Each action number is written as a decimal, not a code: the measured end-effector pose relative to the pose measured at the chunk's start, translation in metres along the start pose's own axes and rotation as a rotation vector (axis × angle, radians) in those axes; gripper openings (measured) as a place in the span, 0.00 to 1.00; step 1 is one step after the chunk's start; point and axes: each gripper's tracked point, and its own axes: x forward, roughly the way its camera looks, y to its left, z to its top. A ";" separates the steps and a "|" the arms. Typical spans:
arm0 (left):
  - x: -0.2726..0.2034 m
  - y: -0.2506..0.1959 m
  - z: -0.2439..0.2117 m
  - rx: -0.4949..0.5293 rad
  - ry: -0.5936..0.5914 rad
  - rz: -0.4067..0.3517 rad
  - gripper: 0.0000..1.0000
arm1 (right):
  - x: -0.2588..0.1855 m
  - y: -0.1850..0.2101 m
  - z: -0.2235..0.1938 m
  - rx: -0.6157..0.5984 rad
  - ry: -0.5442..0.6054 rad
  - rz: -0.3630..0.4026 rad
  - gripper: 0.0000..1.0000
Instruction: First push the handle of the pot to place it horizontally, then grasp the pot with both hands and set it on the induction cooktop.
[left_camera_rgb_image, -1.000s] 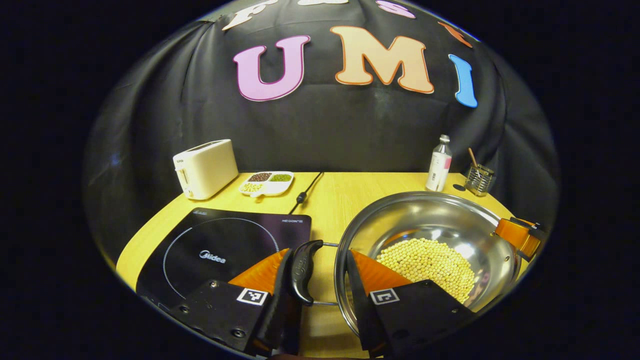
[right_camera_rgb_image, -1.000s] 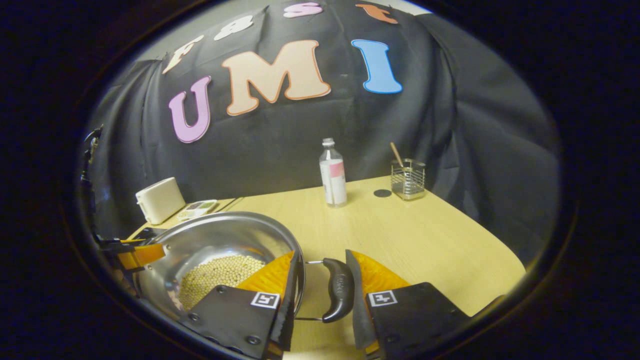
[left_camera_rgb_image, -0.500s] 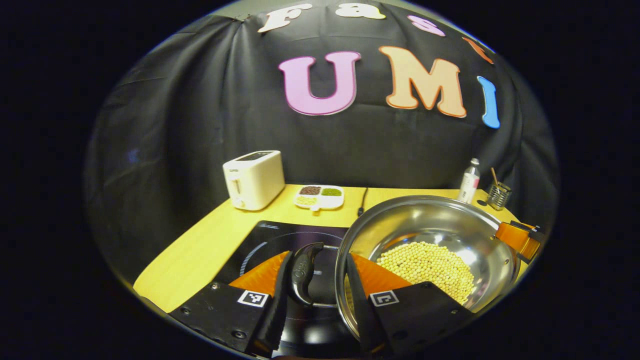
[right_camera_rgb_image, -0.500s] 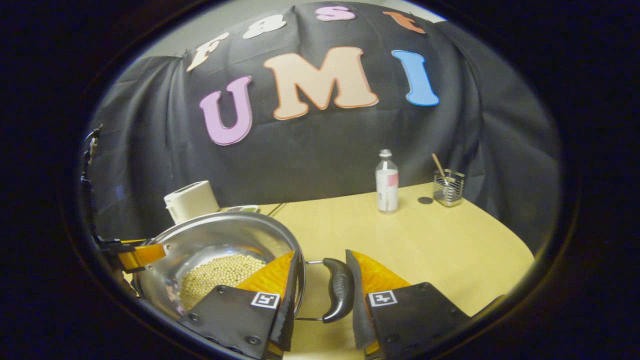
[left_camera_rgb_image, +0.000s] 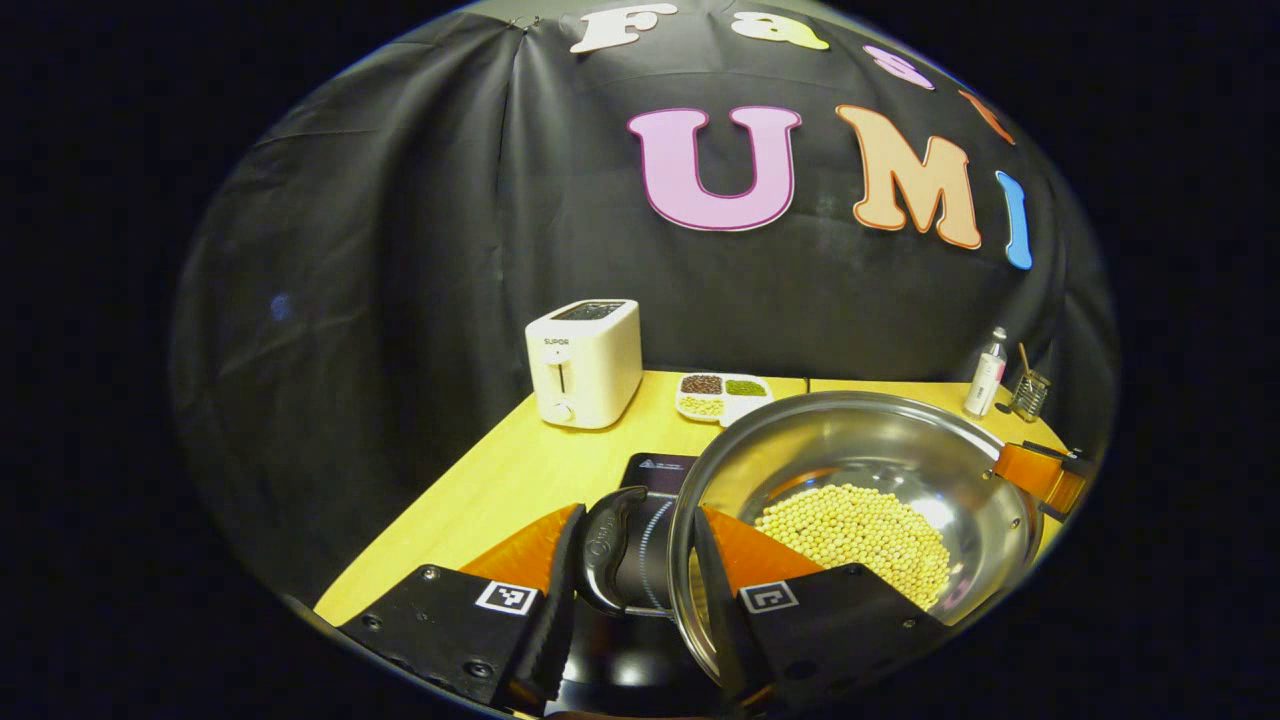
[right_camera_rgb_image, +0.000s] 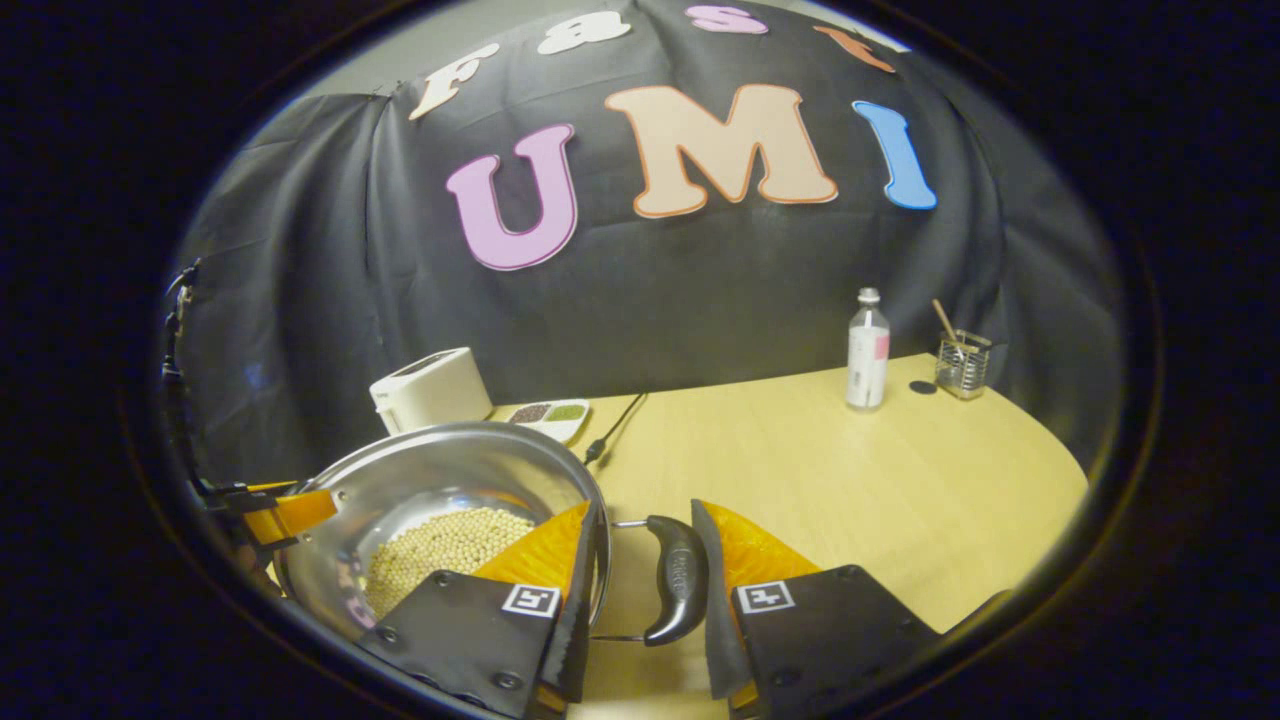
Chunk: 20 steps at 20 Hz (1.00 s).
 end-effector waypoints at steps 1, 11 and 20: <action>0.004 0.007 -0.002 0.008 0.001 -0.003 0.59 | 0.003 0.007 -0.003 -0.001 0.005 -0.002 0.49; 0.049 0.039 0.002 0.069 -0.075 -0.008 0.65 | 0.026 0.044 -0.008 -0.036 -0.041 -0.057 0.49; 0.061 0.034 0.002 0.055 -0.086 -0.019 0.72 | 0.033 0.040 -0.008 -0.034 -0.046 -0.067 0.52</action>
